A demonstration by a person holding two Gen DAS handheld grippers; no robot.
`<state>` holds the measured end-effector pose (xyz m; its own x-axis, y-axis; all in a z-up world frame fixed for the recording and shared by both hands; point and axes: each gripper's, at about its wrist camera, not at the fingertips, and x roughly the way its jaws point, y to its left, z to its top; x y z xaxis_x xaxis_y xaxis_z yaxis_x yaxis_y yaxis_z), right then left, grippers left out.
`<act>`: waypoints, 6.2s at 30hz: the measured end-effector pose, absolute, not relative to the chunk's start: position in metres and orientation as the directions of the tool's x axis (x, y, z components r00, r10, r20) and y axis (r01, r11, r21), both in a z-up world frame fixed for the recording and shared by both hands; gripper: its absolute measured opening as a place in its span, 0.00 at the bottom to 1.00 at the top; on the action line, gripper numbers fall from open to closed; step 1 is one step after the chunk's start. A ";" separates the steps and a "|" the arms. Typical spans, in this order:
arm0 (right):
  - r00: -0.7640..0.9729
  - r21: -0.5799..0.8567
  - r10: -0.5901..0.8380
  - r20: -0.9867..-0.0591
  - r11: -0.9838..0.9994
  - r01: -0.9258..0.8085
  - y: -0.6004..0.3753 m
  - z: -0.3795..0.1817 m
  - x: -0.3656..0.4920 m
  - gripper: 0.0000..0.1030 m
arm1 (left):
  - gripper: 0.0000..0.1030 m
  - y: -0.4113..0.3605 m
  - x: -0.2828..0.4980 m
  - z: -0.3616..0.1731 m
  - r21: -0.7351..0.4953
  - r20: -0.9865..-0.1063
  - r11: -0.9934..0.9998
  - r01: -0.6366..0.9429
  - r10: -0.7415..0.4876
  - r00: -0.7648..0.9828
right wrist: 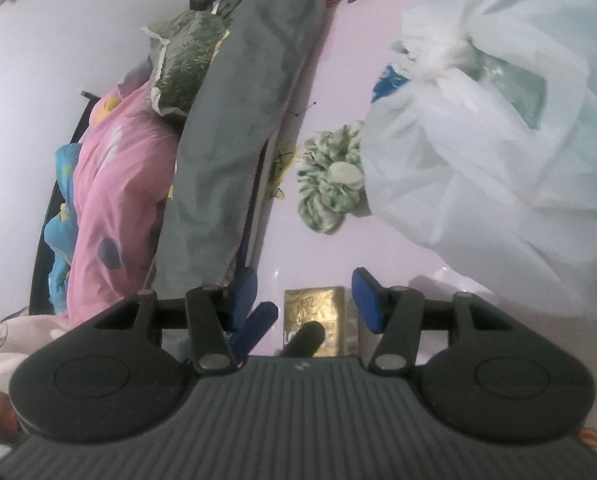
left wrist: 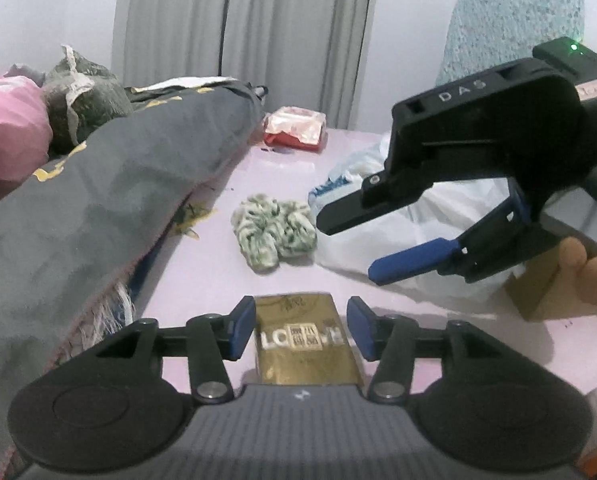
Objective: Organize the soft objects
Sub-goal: 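Lift the gold tea box off the bed with the right tool, then carry the gold tea box into the cardboard box and open the right tool, then move the right tool back over the bed to the green floral scrunchie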
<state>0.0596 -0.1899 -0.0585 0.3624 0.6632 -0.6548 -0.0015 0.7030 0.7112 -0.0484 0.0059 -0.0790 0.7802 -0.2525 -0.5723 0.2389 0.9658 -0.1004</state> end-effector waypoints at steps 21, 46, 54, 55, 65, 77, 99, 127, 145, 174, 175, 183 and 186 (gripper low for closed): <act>0.248 0.702 0.676 -0.694 0.711 0.026 -0.170 -0.097 0.033 0.46 | 0.67 0.010 -0.040 -0.091 -0.142 -0.706 0.961 0.235 -0.265 0.657; 0.302 0.732 0.705 -0.641 0.680 -0.034 -0.171 -0.067 0.026 0.46 | 0.55 -0.003 -0.056 -0.049 -0.077 -0.611 0.969 0.236 -0.233 0.757; 0.320 0.744 0.716 -0.621 0.666 -0.048 -0.176 -0.054 0.023 0.46 | 0.55 -0.006 -0.061 -0.037 -0.060 -0.581 0.970 0.236 -0.226 0.782; 0.323 0.745 0.717 -0.618 0.665 -0.050 -0.176 -0.052 0.022 0.46 | 0.55 -0.007 -0.062 -0.035 -0.057 -0.576 0.970 0.237 -0.226 0.785; 0.395 0.749 0.718 -0.573 0.655 -0.103 -0.195 -0.012 0.017 0.46 | 0.56 -0.030 -0.065 0.002 -0.019 -0.490 0.962 0.273 -0.247 0.836; 0.558 0.745 0.637 -0.532 0.665 -0.049 -0.302 0.052 -0.002 0.47 | 0.56 -0.127 -0.050 0.053 -0.017 -0.416 0.863 0.505 -0.465 0.781; 0.565 0.726 0.501 -0.656 0.623 0.291 -0.526 -0.015 -0.002 0.49 | 0.59 -0.304 0.015 0.006 -0.140 -0.713 0.695 0.705 -0.565 0.416; 0.586 0.733 0.505 -0.634 0.633 0.247 -0.514 -0.006 0.014 0.52 | 0.66 -0.160 0.009 0.040 -0.176 -0.624 0.830 0.529 -0.510 0.593; 0.520 0.680 0.497 -0.695 0.690 0.249 -0.493 -0.021 0.016 0.48 | 0.67 -0.092 0.008 0.005 -0.260 -0.664 0.889 0.376 -0.448 0.599; 0.567 0.663 0.531 -0.630 0.747 0.037 -0.416 0.046 -0.001 0.61 | 0.73 -0.027 -0.020 -0.017 -0.077 -0.623 0.972 0.222 -0.221 0.750; 0.556 0.669 0.554 -0.620 0.743 0.007 -0.403 0.048 0.004 0.61 | 0.73 -0.024 -0.020 -0.019 -0.046 -0.611 0.979 0.201 -0.187 0.769; 0.399 0.671 0.693 -0.601 0.708 -0.220 -0.279 0.052 0.075 0.61 | 0.65 -0.016 0.000 -0.039 0.141 -0.558 0.981 0.131 -0.030 0.829; 0.319 0.684 0.721 -0.616 0.690 -0.238 -0.236 0.038 0.117 0.61 | 0.65 -0.020 0.018 -0.052 0.186 -0.594 0.970 0.155 -0.014 0.804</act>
<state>0.1169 -0.2358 0.0384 0.3187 0.7206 -0.6158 -0.2383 0.6897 0.6837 0.0178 -0.0199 -0.0519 0.8044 -0.0145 -0.5940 0.1551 0.9702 0.1864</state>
